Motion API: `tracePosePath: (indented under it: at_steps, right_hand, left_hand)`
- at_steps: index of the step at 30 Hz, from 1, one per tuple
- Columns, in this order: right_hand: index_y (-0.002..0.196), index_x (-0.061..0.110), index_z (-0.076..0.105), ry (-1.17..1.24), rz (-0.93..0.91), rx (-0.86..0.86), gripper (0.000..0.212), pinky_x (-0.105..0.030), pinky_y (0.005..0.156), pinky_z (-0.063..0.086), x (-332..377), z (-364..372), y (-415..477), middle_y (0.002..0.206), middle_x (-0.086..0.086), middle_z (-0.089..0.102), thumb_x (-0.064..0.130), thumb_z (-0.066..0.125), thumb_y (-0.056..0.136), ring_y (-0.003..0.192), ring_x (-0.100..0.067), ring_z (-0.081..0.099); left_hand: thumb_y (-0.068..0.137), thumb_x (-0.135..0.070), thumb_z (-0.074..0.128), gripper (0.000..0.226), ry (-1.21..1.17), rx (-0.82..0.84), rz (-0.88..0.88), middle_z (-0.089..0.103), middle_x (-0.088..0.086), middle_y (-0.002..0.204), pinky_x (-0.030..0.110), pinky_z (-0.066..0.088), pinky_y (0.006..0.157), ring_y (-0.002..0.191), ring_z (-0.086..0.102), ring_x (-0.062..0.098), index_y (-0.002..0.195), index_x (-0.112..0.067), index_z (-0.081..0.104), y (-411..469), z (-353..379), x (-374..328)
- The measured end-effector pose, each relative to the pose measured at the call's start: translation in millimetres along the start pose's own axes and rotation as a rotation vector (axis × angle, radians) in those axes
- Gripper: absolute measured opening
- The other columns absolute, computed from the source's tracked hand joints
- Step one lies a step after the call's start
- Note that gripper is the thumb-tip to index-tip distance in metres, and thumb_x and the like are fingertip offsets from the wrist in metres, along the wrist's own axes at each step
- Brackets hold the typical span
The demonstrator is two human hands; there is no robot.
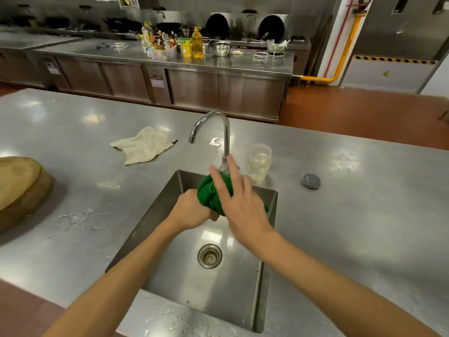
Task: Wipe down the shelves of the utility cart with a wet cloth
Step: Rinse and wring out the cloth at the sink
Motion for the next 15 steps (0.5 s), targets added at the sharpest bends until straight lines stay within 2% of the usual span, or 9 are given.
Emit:
tracePosePath:
  at_steps: [1, 3, 4, 6, 9, 11, 13, 15]
  right_hand:
    - [0.157, 0.016, 0.010, -0.044, -0.064, -0.002, 0.118, -0.037, 0.066, 0.058, -1.1, 5.5, -2.1, 0.160, -0.026, 0.014, -0.004, 0.077, 0.062, 0.106, -0.036, 0.052]
    - [0.156, 0.012, 0.018, -0.114, -0.080, 0.030, 0.114, -0.035, 0.066, 0.055, -8.0, 17.9, -1.1, 0.156, -0.024, 0.028, -0.004, 0.079, 0.059, 0.095, -0.033, 0.054]
    - [0.154, 0.010, 0.024, -0.126, -0.055, 0.051, 0.111, -0.035, 0.063, 0.054, -12.0, 23.0, 2.0, 0.150, -0.022, 0.039, -0.003, 0.080, 0.059, 0.091, -0.031, 0.055]
    - [0.146, 0.008, 0.039, -0.114, -0.035, 0.121, 0.094, -0.035, 0.057, 0.052, -19.5, 30.6, 10.2, 0.125, -0.013, 0.060, 0.007, 0.082, 0.063, 0.089, -0.028, 0.058]
    - [0.119, 0.015, 0.051, 0.067, 0.002, 0.330, 0.050, -0.037, 0.068, 0.051, -27.9, 34.4, 19.8, 0.107, -0.005, 0.063, 0.027, 0.070, 0.075, 0.092, -0.029, 0.062]
    - [0.099, 0.018, 0.053, 0.179, 0.089, 0.409, 0.032, -0.037, 0.071, 0.053, -28.4, 35.6, 20.5, 0.094, -0.003, 0.064, 0.032, 0.064, 0.073, 0.084, -0.029, 0.063]
    - [0.083, 0.021, 0.055, 0.304, 0.220, 0.477, 0.020, -0.036, 0.065, 0.056, -29.3, 39.8, 19.4, 0.079, -0.001, 0.063, 0.033, 0.063, 0.070, 0.072, -0.025, 0.062]
    - [0.069, 0.021, 0.057, 0.475, 0.336, 0.552, 0.014, -0.031, 0.054, 0.051, -30.2, 44.7, 17.7, 0.070, 0.000, 0.063, 0.032, 0.064, 0.066, 0.061, -0.021, 0.060]
  left_hand:
    - [0.056, -0.019, 0.076, 0.020, -0.079, 0.036, 0.012, 0.058, -0.004, 0.055, 0.029, 0.042, 0.054, 0.052, 0.052, 0.014, 0.053, -0.017, 0.056, 1.8, -0.8, 1.0]
    - [0.053, -0.013, 0.074, 0.022, -0.167, 0.122, 0.034, 0.052, 0.000, 0.051, 0.031, 0.037, 0.052, 0.050, 0.045, 0.017, 0.053, -0.012, 0.052, 1.8, -0.8, 0.2]
    - [0.055, -0.010, 0.074, 0.023, -0.142, 0.152, 0.045, 0.050, 0.000, 0.051, 0.032, 0.035, 0.051, 0.050, 0.042, 0.018, 0.055, -0.008, 0.051, 1.5, 0.5, 0.3]
    - [0.061, -0.012, 0.075, 0.027, 0.019, 0.140, 0.069, 0.051, -0.002, 0.053, 0.031, 0.035, 0.051, 0.050, 0.042, 0.017, 0.059, -0.004, 0.050, 3.2, 3.1, 2.6]
    - [0.069, -0.030, 0.073, 0.022, 0.362, 0.035, 0.142, 0.060, -0.006, 0.067, 0.027, 0.041, 0.055, 0.061, 0.056, 0.018, 0.071, -0.018, 0.055, 4.9, 3.3, 4.9]
    - [0.075, -0.034, 0.067, 0.017, 0.514, -0.022, 0.180, 0.065, -0.005, 0.077, 0.029, 0.045, 0.061, 0.072, 0.062, 0.021, 0.086, -0.025, 0.058, 6.0, 2.9, 5.8]
    - [0.077, -0.032, 0.064, 0.022, 0.631, -0.103, 0.237, 0.066, -0.003, 0.081, 0.028, 0.043, 0.063, 0.076, 0.063, 0.024, 0.098, -0.028, 0.058, 6.4, 2.9, 4.6]
    - [0.077, -0.031, 0.063, 0.026, 0.721, -0.154, 0.288, 0.061, -0.003, 0.078, 0.028, 0.040, 0.061, 0.073, 0.061, 0.023, 0.102, -0.027, 0.056, 6.5, 6.5, 3.6]
Point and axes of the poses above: each hand's wrist, its own y-axis towards the middle knuckle, its own z-axis out of the palm, x = y × z, the point moved 2 cm from there along y, towards the middle knuckle
